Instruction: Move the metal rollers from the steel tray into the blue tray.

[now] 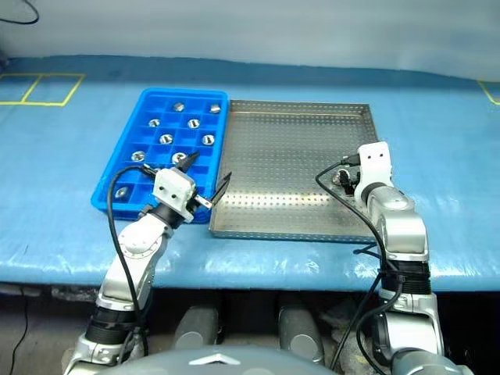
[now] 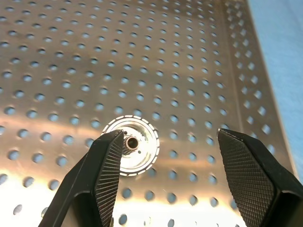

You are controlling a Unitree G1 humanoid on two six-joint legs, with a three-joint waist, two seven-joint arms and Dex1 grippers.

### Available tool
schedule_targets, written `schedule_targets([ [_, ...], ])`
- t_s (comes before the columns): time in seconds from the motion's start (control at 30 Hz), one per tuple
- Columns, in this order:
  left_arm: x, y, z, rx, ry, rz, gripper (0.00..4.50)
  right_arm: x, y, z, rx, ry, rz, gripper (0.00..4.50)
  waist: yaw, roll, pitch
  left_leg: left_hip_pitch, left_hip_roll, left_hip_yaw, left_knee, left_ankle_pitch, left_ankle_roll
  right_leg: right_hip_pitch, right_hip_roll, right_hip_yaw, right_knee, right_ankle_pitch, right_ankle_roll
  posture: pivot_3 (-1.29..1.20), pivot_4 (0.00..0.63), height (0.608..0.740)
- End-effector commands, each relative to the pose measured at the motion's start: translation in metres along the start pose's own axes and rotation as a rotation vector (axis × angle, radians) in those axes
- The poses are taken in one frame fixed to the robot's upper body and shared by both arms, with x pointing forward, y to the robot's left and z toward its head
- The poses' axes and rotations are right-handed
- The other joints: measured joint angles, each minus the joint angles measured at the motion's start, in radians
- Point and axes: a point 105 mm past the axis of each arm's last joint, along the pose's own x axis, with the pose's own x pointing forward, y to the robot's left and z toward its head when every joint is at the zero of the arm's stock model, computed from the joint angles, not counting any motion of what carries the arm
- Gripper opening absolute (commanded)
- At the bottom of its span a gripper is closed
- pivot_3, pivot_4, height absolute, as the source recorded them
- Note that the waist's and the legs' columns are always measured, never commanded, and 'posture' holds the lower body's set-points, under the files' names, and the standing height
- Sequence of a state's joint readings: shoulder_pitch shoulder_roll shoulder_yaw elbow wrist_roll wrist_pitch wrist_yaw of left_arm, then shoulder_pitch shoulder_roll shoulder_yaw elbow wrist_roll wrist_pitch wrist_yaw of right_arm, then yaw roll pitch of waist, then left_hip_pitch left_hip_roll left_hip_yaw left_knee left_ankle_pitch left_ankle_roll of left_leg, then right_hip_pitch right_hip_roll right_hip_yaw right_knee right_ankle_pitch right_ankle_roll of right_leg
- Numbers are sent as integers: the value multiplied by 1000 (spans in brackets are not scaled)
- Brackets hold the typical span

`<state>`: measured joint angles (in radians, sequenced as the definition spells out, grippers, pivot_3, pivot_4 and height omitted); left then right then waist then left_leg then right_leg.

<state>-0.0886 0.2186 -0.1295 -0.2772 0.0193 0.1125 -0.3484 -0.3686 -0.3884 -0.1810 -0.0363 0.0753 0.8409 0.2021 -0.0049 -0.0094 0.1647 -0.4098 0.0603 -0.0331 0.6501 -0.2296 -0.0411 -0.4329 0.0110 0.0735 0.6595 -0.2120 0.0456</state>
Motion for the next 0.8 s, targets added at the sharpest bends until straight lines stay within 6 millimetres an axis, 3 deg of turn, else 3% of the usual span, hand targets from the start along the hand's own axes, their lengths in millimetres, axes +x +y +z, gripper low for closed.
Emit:
schedule_targets([
  [0.03,-1,-4,4,-1,-26,-13,4235,0,5,12,106,-53,43,3320,-14,0,0,1,0,0,0,0,0,1,0,0,0,0,0,67,150,740],
  [0.23,-3,-2,4,-2,-25,3,4235,3,11,20,163,-89,81,3320,-18,0,0,3,-2,0,1,2,3,3,0,3,1,0,0,84,150,740],
  [0.53,-5,-2,4,-5,-27,17,4235,14,13,-3,191,11,66,3320,-11,0,0,2,-3,1,1,2,3,3,-1,4,0,1,2,87,150,740],
  [0.67,-5,-2,4,-6,-26,22,4235,15,20,0,178,-12,84,2427,-14,0,0,2,-3,1,1,2,3,3,-1,5,0,1,2,87,150,740],
  [0.8,-6,0,4,-4,-25,31,4235,9,31,19,155,-141,138,1179,-14,0,0,3,-3,1,1,2,3,3,-1,5,0,1,2,87,150,740],
])
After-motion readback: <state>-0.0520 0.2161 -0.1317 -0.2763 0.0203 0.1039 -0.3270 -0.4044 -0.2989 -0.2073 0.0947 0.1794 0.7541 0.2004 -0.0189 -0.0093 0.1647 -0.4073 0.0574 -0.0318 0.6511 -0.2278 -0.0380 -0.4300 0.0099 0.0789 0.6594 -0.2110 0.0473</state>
